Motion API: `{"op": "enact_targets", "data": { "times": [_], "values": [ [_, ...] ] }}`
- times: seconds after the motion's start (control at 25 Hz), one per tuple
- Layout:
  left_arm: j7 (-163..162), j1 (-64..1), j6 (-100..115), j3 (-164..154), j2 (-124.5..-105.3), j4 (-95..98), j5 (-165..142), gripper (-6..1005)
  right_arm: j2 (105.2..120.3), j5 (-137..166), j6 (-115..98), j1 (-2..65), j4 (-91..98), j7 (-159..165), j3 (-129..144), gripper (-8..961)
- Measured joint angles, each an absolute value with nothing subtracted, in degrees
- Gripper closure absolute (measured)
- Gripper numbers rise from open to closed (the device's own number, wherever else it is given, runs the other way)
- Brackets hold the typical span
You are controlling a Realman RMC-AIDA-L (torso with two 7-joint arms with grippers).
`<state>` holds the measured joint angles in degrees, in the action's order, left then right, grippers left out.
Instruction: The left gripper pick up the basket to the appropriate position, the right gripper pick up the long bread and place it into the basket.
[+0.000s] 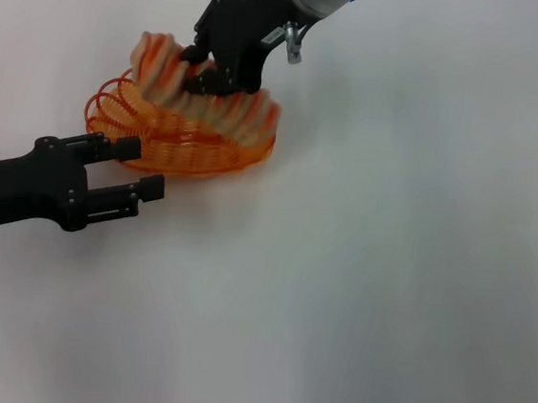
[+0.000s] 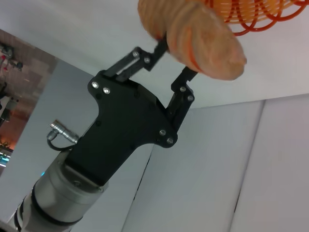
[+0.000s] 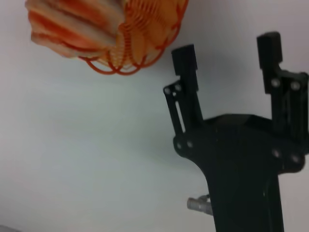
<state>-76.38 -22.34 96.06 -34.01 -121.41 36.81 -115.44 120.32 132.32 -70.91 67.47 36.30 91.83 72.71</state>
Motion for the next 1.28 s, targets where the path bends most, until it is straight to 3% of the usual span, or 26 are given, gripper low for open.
{"op": "enact_targets", "data": {
  "times": [0.04, 0.52, 0.68, 0.8, 0.84, 1.28],
  "values": [
    [-76.46, -22.32, 95.99, -34.01, -121.43, 36.68, -115.43, 290, 120.33, 131.73, -70.72, 67.52, 36.29, 91.88, 73.56, 749],
    [-76.9, -21.88, 96.2, -33.14, -121.37, 36.38, -115.5, 289, 120.17, 126.34, -67.27, 66.68, 36.44, 92.12, 75.78, 331],
    [-76.91, -21.89, 95.57, -33.13, -121.1, 36.62, -115.58, 289, 119.68, 119.02, -67.73, 60.92, 39.24, 92.25, 72.54, 211],
    [-76.91, -21.92, 94.93, -33.13, -120.68, 36.69, -115.68, 289, 119.45, 109.92, -72.59, 52.05, 41.76, 91.97, 65.64, 122],
    [-76.91, -21.89, 94.81, -33.14, -120.47, 36.7, -115.73, 289, 119.45, 109.92, -72.59, 52.05, 41.76, 91.97, 65.64, 124],
    [-77.47, -23.25, 92.66, -30.86, -119.6, 36.52, -116.92, 288, 118.96, 99.78, -88.23, 27.52, 40.97, 89.07, 52.04, 144]
  ]
}}
